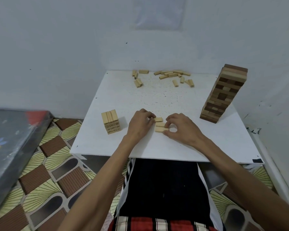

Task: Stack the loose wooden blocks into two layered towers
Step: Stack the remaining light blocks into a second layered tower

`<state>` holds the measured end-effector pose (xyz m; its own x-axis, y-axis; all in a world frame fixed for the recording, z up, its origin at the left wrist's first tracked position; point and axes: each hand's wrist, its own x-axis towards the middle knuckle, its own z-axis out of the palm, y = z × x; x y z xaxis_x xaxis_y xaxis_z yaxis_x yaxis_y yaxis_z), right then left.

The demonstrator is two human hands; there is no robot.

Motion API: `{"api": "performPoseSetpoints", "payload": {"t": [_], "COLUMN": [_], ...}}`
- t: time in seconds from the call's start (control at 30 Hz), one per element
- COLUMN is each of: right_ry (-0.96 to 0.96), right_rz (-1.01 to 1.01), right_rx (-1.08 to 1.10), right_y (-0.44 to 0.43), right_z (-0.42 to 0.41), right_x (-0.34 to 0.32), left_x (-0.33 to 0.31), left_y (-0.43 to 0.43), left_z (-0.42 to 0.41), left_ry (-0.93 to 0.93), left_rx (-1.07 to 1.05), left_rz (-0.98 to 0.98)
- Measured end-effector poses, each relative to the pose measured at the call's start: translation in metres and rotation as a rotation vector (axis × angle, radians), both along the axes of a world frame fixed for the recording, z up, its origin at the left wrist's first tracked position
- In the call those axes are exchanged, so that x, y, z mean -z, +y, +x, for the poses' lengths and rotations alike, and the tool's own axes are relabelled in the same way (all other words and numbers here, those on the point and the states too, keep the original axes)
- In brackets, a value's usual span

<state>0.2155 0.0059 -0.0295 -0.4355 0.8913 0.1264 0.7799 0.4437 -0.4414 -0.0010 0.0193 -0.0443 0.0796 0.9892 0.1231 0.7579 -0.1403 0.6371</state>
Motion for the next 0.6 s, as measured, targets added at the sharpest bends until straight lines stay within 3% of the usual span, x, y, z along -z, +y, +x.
{"api": "performPoseSetpoints", "payload": {"t": [0.27,0.47,0.6], "right_ry": [0.075,0.004,-0.048], "right_rz": [-0.092,-0.227,-0.243], "right_rx": [0.134,0.032,-0.015], "right_y": [0.002,0.014,0.023], "right_z": [0.006,0.01,0.007], "right_x": [0.002,-0.004,-0.009], "left_x": [-0.009,-0.018,-0.018], "left_y": [-0.008,-0.02,-0.015], "left_z": [0.003,0.002,0.007], "left_ry": [-0.021,0.293,0.312], "left_rx": [0.078,0.156,0.171], "left_rz": [-0.096,-0.133,-0.113]}}
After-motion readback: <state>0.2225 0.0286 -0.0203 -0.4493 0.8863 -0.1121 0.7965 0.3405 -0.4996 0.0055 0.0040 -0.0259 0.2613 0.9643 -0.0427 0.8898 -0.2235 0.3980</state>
